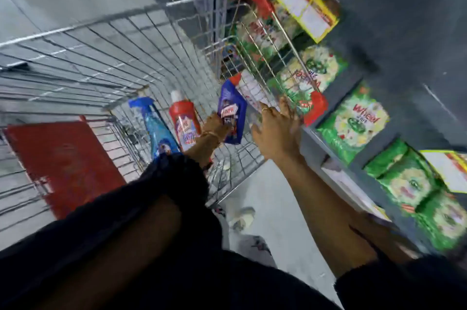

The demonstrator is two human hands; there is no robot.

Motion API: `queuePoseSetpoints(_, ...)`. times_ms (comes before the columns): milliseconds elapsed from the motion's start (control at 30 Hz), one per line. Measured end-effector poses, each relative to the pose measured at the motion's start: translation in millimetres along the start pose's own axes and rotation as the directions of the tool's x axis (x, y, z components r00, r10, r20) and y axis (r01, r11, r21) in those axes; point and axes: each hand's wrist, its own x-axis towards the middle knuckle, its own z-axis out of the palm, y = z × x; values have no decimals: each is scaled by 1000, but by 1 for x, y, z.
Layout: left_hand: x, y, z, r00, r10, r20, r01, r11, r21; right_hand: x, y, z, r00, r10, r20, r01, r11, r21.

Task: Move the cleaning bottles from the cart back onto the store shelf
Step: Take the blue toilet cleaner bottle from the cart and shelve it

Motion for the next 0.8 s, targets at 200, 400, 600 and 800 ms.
queuePoseSetpoints(200, 11, 15, 4, 987, -162, -6, 158, 970, -182, 6, 5, 7, 1000, -6, -7, 6, 997, -78)
queuePoseSetpoints(400, 1, 20, -22, 981, -143, 133, 172, 955, -240, 5, 4, 7, 996, 2, -92, -3, 1000, -20)
queuePoseSetpoints(600, -85, 68, -79, 977, 195, 92, -130, 873, -470, -7, 6, -10, 990, 29, -137, 49, 846, 531)
queuePoseSetpoints(800, -196, 137, -122, 834, 526, 167, -414, 797, -441, -77, 24, -67, 1000, 7, 8, -8, 51, 999)
